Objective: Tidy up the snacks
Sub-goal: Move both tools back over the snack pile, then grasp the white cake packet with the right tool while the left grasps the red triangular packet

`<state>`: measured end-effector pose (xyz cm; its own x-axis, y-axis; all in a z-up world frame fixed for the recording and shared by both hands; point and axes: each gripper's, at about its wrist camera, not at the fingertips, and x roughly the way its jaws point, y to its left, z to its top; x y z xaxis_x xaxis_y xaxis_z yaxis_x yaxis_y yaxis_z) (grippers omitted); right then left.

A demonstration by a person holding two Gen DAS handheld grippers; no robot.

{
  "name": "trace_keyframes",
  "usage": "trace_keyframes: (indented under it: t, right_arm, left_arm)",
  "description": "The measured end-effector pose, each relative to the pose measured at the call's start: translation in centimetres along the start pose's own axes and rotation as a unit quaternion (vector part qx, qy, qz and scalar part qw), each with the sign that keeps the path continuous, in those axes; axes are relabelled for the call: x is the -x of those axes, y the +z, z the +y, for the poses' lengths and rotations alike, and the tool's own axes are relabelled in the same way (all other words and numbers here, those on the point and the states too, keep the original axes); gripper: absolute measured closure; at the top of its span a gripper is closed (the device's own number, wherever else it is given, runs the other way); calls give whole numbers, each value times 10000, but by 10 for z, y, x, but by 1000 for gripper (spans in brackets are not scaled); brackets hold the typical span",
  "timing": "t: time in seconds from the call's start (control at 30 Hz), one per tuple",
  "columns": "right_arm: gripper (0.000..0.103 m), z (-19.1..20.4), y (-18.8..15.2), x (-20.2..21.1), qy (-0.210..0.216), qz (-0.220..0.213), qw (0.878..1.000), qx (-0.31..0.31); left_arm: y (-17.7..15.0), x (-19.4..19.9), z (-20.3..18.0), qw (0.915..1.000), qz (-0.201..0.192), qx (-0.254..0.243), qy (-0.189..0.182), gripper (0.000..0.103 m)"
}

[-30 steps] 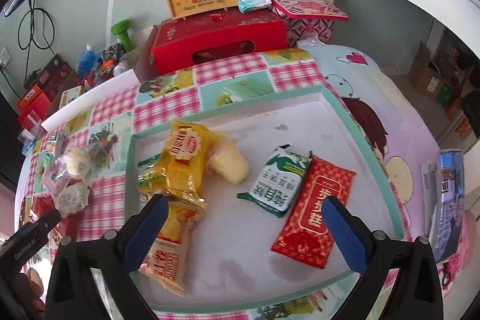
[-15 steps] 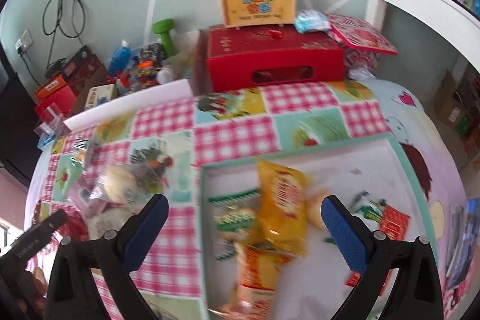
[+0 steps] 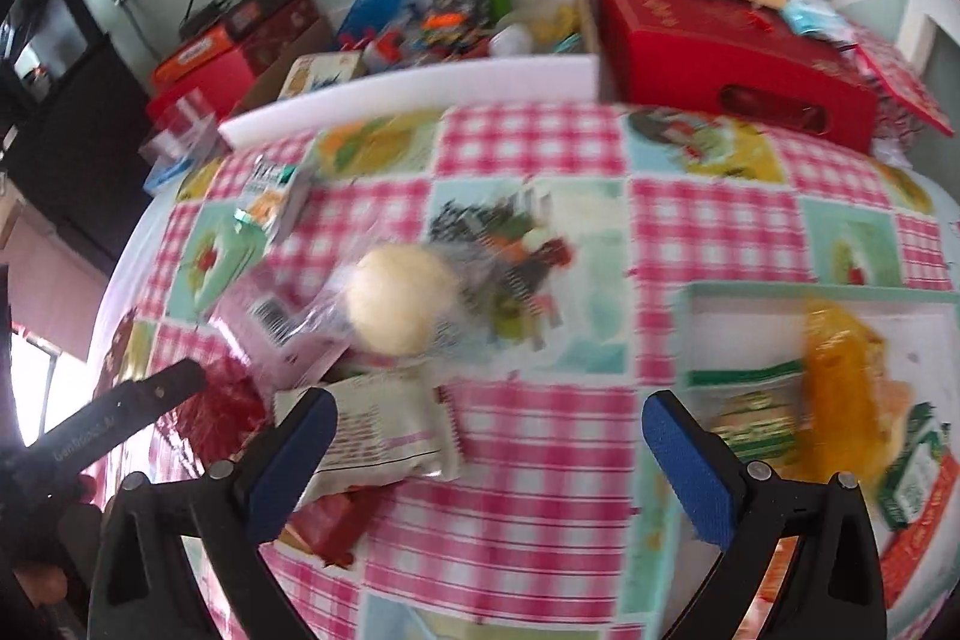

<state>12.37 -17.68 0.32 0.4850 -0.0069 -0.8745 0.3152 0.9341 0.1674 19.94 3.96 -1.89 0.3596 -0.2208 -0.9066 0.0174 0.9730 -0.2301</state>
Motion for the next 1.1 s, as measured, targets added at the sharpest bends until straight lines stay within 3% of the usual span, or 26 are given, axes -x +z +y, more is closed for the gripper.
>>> trace_keyframes:
  t: [0.27,0.53,0.6,0.67,0.73,0.87,1.1]
  right_arm:
    - [0,37,-13,-32,328,340,9980,411]
    - [0,37,-18,-50,347,410,9980,345]
    - [0,35,-18,-50,396,408,9980,282]
    - [1,34,-18,-50,408,375,9981,252]
    - [5,34,-18,-51,433,339,9982,240]
    - [18,33,-16,-48,472,256,9984,197]
    - [25,26,-18,-43,422,189,9988,183]
  left_arm:
    - [-1,-12,-12,9997,160,-94,-145,10]
    - [-1,-21,-15,9993,318,-31,-180,10]
    - [-1,-22,-15,9993,323,32,-204,15]
    - [-1,-21,-14,9991,326,66,-245,32]
    - [-2,-20,-14,9991,331,77,-253,39]
    - [-5,-15,-10,9989,297,191,-299,42]
    - [-8,-2,-5,9991,214,270,-256,46]
